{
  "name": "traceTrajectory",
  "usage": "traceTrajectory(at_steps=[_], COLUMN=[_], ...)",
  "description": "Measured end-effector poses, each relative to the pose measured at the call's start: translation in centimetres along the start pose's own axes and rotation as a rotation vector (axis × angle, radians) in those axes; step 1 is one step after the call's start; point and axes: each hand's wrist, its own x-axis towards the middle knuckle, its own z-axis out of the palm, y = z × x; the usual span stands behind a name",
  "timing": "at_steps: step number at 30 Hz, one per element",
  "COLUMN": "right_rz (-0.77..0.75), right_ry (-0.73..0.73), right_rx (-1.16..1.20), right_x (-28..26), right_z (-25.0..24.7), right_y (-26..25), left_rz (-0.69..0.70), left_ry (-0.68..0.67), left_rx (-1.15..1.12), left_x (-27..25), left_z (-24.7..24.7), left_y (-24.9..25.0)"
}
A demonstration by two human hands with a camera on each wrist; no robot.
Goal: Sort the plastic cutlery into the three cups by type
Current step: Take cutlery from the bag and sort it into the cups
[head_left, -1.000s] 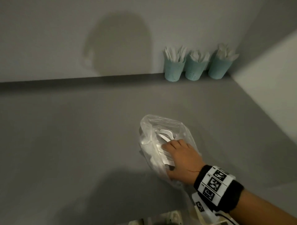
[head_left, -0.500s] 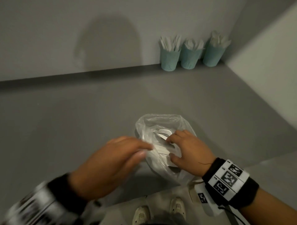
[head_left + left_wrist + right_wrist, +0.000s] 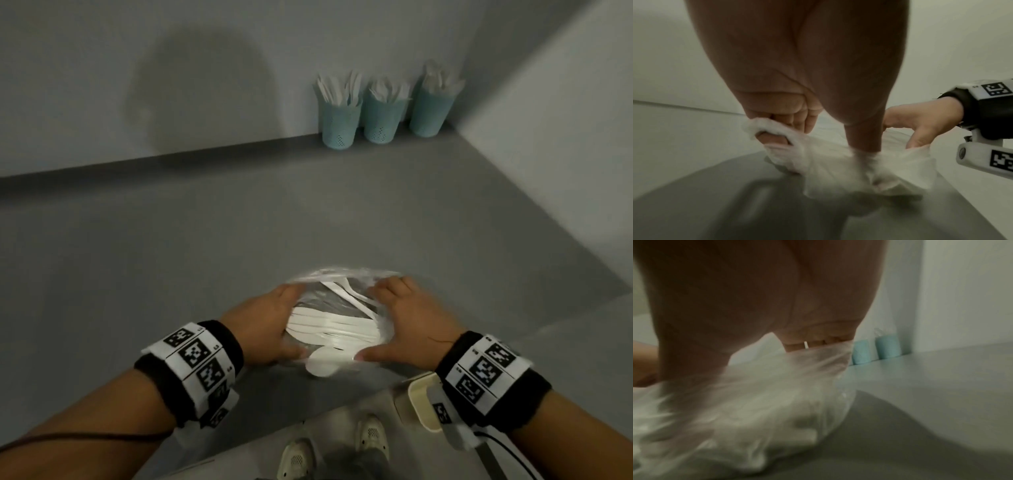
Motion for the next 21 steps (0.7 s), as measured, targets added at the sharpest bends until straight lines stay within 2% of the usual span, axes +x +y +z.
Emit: traceTrajectory(at_steps=[4, 6, 9, 13, 18, 21], right_rz=[-0.106, -0.057, 0.009, -0.054, -0.056, -0.016], right_ry=[0.036, -0.004, -0.04, -0.04, -0.027, -0.08], right_rx=[-0.16, -0.193, -0.123, -0.129, -0.222, -0.05], right_x=[0.0, 0.7, 1.9, 2.8, 3.9, 4.2], right_z=[-0.4, 0.1, 0.4, 0.8, 1.2, 0.4], right_y=[-2.0, -2.8, -3.4, -5.0, -6.6, -5.7], left_rz=[0.004, -0.009, -0.027, -0.036, -0.004, -0.004], left_ry=[-0.018, 0.006, 0.067, 0.053, 0.14, 0.183], left_rx=[0.005, 0.045, 0.097, -0.119, -0.315, -0.585], left_x=[-1.0, -1.4, -1.8, -1.8, -1.1, -1.2], left_z=[-0.1, -0.2, -0.5, 0.0, 0.4, -0.2], left_y=[-0.1, 0.1, 0.3, -0.9, -2.3, -2.5])
